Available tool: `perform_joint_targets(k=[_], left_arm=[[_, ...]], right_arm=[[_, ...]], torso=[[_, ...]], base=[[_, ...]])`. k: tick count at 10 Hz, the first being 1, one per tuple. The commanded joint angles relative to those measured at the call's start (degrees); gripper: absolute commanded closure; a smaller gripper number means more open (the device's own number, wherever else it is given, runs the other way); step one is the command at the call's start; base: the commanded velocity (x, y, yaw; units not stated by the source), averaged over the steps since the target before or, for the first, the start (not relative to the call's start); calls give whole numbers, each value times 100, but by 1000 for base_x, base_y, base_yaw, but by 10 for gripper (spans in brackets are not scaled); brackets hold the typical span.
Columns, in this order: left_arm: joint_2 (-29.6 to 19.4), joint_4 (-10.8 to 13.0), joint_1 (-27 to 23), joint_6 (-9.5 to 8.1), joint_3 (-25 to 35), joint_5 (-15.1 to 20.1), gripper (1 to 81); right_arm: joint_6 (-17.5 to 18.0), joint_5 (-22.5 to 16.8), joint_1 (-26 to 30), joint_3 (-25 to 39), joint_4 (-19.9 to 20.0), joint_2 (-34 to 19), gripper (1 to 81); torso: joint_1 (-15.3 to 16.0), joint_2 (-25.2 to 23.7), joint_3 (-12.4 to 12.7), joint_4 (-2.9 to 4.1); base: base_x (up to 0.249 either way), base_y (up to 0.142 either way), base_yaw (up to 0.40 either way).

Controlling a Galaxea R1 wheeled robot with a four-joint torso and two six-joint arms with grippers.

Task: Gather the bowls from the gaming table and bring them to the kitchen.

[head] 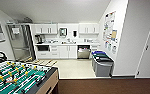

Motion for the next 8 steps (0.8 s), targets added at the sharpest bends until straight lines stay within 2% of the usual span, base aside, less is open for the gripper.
perform_joint_targets(k=[1,8], left_arm=[[-26,45,-306,1,-17,241,811],[-17,45,-306,1,-17,241,811]], right_arm=[[-12,-225,261,32,-63,-146,811],[-12,-207,235,32,-63,-146,811]], torso=[[0,0,0,0],[0,0,0,0]], base=[[194,0,0],[194,0,0]])
